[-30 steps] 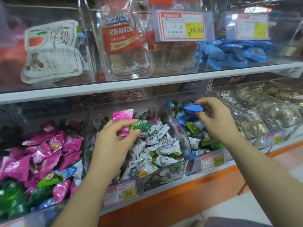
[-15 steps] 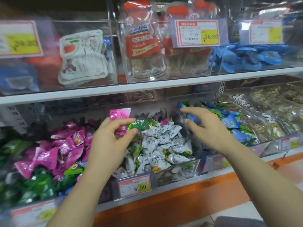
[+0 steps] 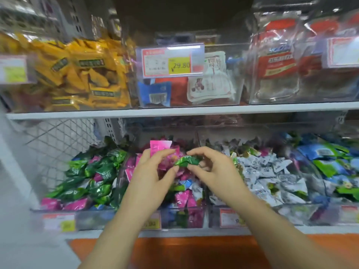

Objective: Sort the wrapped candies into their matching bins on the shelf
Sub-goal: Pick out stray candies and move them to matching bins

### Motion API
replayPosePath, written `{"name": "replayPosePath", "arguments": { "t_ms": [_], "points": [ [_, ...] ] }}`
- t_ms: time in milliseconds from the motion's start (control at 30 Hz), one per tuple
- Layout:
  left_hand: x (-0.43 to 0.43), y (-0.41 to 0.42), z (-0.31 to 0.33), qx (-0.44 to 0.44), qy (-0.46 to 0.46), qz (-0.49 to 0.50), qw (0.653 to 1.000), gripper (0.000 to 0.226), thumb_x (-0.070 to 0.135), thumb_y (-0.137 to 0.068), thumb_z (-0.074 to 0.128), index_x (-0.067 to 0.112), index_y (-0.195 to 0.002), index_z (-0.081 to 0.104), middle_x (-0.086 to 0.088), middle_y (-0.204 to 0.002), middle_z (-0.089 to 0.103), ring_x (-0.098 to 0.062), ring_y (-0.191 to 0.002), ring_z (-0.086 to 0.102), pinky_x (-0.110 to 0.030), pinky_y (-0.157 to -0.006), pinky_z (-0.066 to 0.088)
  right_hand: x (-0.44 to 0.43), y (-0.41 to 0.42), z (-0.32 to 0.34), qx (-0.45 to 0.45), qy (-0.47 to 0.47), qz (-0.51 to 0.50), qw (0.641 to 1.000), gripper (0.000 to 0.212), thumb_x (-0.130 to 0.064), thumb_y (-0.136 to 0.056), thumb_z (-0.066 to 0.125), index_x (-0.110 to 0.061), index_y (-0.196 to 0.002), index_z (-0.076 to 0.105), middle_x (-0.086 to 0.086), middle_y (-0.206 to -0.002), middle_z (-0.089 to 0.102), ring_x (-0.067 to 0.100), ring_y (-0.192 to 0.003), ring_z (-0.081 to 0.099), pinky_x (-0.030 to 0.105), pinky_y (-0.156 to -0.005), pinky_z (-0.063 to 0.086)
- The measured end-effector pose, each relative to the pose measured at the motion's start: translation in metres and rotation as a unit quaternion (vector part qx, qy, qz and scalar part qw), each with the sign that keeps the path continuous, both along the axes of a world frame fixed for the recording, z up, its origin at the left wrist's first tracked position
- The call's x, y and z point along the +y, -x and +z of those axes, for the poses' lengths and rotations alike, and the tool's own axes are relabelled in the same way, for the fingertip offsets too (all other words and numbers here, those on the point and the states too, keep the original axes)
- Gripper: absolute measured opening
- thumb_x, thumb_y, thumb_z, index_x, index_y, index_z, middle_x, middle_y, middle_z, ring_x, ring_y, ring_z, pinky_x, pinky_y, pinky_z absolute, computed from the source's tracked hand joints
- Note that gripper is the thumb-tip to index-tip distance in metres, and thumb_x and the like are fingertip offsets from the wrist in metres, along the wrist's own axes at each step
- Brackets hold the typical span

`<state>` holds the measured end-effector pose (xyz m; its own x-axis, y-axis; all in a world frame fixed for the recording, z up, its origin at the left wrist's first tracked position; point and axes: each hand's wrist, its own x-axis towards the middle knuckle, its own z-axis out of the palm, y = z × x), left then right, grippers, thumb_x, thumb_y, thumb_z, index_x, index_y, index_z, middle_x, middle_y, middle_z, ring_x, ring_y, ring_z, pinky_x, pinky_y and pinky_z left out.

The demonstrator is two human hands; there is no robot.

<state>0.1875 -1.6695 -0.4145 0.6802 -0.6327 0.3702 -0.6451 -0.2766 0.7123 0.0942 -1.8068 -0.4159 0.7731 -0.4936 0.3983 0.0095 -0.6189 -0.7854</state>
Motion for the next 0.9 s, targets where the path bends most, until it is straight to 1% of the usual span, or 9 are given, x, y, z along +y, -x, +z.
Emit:
{"name": "replayPosePath", "arguments": {
  "t_ms": [100,167,267,433,533,633,767,833,900],
  "points": [
    [0.004,-0.027,-0.009,-0.107,-0.153,0.042,0.982,0.055,0.048,-0.093,0.048,0.041,-0.144,0.028,0.006,-0.156,0.013,-0.015,-0.145,0.011,-0.041,-0.118,0.009,0.0,-0.01,-0.003,-0.008,-0.025,-0.03,0.999,0.026,-0.016,-0.084,0.069,-0.035,-0.1,0.062,-0.005,-0.07,0.051,-0.003,-0.056,0.047,0.008,-0.058,0.043],
    [0.005,-0.041,-0.017,-0.179,-0.296,0.066,0.936,0.067,0.063,-0.09,0.035,0.043,-0.148,0.008,0.008,-0.159,-0.007,-0.019,-0.146,-0.009,-0.06,-0.11,-0.012,0.001,-0.015,-0.003,-0.008,-0.023,-0.034,0.999,0.026,-0.016,-0.084,0.069,-0.036,-0.099,0.062,-0.002,-0.072,0.053,-0.004,-0.057,0.048,0.007,-0.058,0.043],
    [0.013,-0.052,-0.023,-0.199,-0.35,0.078,0.912,0.07,0.074,-0.085,0.02,0.049,-0.145,-0.006,0.008,-0.157,-0.019,-0.022,-0.144,-0.022,-0.067,-0.098,-0.024,0.004,-0.023,-0.001,0.008,-0.008,-0.035,0.999,0.026,-0.017,-0.084,0.069,-0.037,-0.098,0.062,0.004,-0.074,0.057,-0.003,-0.057,0.049,0.007,-0.056,0.042],
    [0.048,-0.067,-0.024,-0.141,-0.316,0.091,0.934,0.071,0.077,-0.081,0.021,0.056,-0.142,-0.007,0.004,-0.157,-0.023,-0.021,-0.144,-0.022,-0.062,-0.105,-0.019,0.012,-0.048,0.007,0.006,0.034,-0.017,0.999,0.024,-0.017,-0.083,0.07,-0.032,-0.101,0.063,0.011,-0.077,0.063,-0.002,-0.054,0.048,0.006,-0.054,0.038],
    [0.07,-0.075,-0.024,-0.097,-0.257,0.093,0.957,0.066,0.07,-0.085,0.033,0.056,-0.142,0.003,0.011,-0.159,-0.005,-0.015,-0.146,-0.007,-0.058,-0.111,-0.013,0.023,-0.078,0.011,0.005,0.054,0.019,0.998,0.024,-0.016,-0.083,0.071,-0.031,-0.099,0.062,0.014,-0.076,0.062,0.001,-0.054,0.045,0.011,-0.055,0.039],
    [0.088,-0.086,-0.023,-0.072,-0.197,0.155,0.966,0.056,0.058,-0.09,0.045,0.05,-0.142,0.025,0.015,-0.154,0.02,-0.013,-0.142,0.017,-0.057,-0.114,0.001,0.043,-0.116,0.013,0.024,0.069,0.063,0.995,0.025,-0.017,-0.084,0.069,-0.033,-0.102,0.062,0.014,-0.085,0.067,0.013,-0.062,0.053,0.028,-0.065,0.048],
    [0.106,-0.103,-0.021,-0.037,-0.121,0.24,0.962,0.042,0.045,-0.091,0.051,0.042,-0.133,0.046,0.013,-0.14,0.043,-0.016,-0.129,0.04,-0.05,-0.111,0.016,0.063,-0.171,0.016,0.068,0.116,0.11,0.985,0.036,-0.018,-0.089,0.063,-0.024,-0.124,0.059,0.002,-0.123,0.063,0.013,-0.101,0.06,0.022,-0.09,0.045],
    [0.11,-0.106,-0.022,-0.039,-0.108,0.244,0.963,0.039,0.044,-0.091,0.051,0.042,-0.131,0.048,0.014,-0.138,0.045,-0.014,-0.128,0.041,-0.05,-0.113,0.018,0.069,-0.186,0.018,0.109,0.146,0.148,0.972,0.046,-0.016,-0.092,0.057,-0.024,-0.136,0.047,-0.001,-0.139,0.051,0.015,-0.125,0.049,0.029,-0.106,0.038],
    [0.111,-0.106,-0.022,-0.04,-0.102,0.235,0.966,0.038,0.043,-0.091,0.051,0.041,-0.129,0.049,0.015,-0.137,0.045,-0.014,-0.128,0.041,-0.053,-0.113,0.017,0.068,-0.185,0.021,0.134,0.18,0.148,0.963,0.051,-0.016,-0.094,0.054,-0.027,-0.142,0.04,-0.003,-0.145,0.044,0.016,-0.132,0.043,0.025,-0.108,0.032]
  ]
}}
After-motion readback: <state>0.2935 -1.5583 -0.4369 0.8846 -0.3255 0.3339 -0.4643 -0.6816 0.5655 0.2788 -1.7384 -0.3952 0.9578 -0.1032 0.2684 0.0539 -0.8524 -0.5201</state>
